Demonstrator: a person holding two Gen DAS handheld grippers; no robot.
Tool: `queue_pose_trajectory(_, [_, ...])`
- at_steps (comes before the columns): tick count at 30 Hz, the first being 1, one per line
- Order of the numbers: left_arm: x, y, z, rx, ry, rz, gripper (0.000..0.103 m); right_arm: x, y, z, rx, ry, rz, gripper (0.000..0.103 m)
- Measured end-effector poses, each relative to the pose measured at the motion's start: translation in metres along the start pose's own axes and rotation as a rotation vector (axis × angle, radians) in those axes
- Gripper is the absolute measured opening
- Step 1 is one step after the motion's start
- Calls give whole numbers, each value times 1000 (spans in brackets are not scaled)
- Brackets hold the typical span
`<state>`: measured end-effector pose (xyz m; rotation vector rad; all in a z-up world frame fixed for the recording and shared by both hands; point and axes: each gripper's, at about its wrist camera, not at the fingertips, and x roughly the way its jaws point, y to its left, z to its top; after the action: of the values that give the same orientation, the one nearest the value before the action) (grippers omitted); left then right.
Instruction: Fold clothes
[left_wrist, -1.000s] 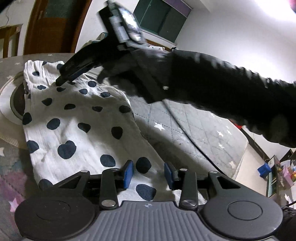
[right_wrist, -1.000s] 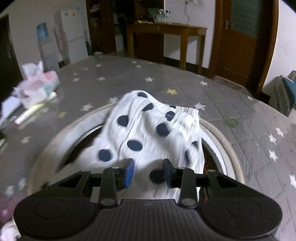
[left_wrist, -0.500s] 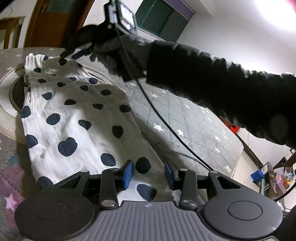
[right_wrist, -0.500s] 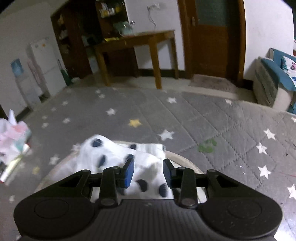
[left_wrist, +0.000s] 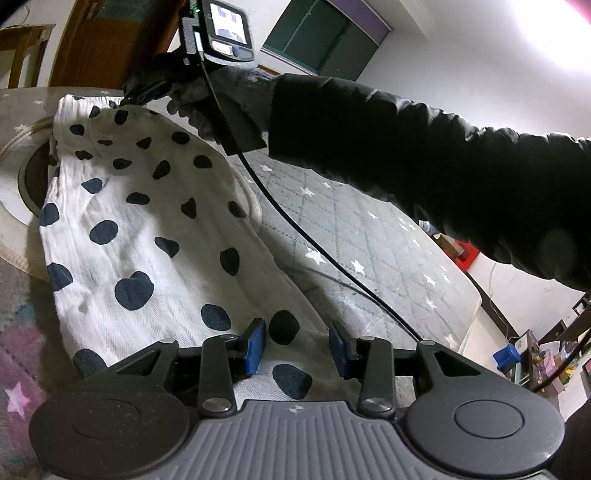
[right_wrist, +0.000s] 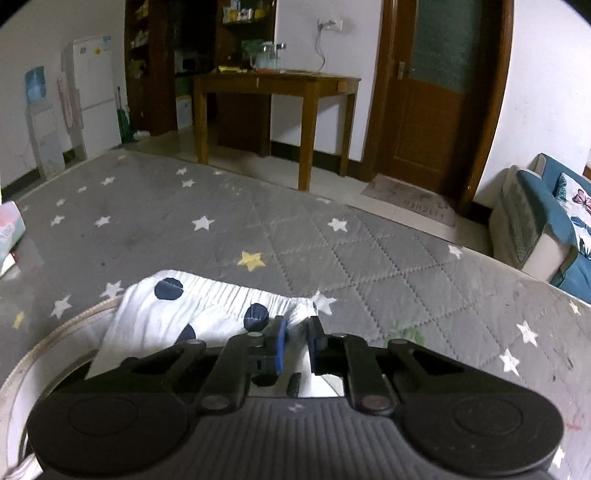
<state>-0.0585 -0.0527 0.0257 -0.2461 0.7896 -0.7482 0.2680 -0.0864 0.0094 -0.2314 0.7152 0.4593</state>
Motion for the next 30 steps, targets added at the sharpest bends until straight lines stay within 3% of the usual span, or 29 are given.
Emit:
queue_pose_trajectory(4, [-1,3,1,-3,-1,-4,41,4,2,4,-25,11,-8,13])
queue_pose_trajectory(6, [-1,6,3,-3,0,-6,41,3,-3,6,-5,21,23,19])
queue_pose_trajectory(9, [-3,10,4,-4,0,-8,41,-2,-6,8,-1,9,46,20])
queue_pose_trajectory(13, [-3,11,5,-4,-1,-8,42,2,-1,11,-38,13,28,10])
queue_pose_trajectory(16, [-4,12,5,-6,-1,-9,42,0,0,12,-38,13,45,10])
queue_pose_trajectory(18, [-4,13,5,-5,-1,-10,42,-2,-1,10,-39,15,56,16])
queue_pose_trajectory(20, [-5,14,6,-6,-1,-12,42,-4,0,7,-46,20,62,33])
queue_pose_trajectory(24, [-6,16,9,-6,0,-15,42,-3,6,-3,-80,18,50,32])
queue_pose_trajectory(28, [-6,16,10,-6,-1,-15,42,-4,14,-5,-133,3,9,19])
queue_pose_trajectory(30, [-6,15,10,-6,-1,-16,42,-8,17,-2,-167,-16,-12,17])
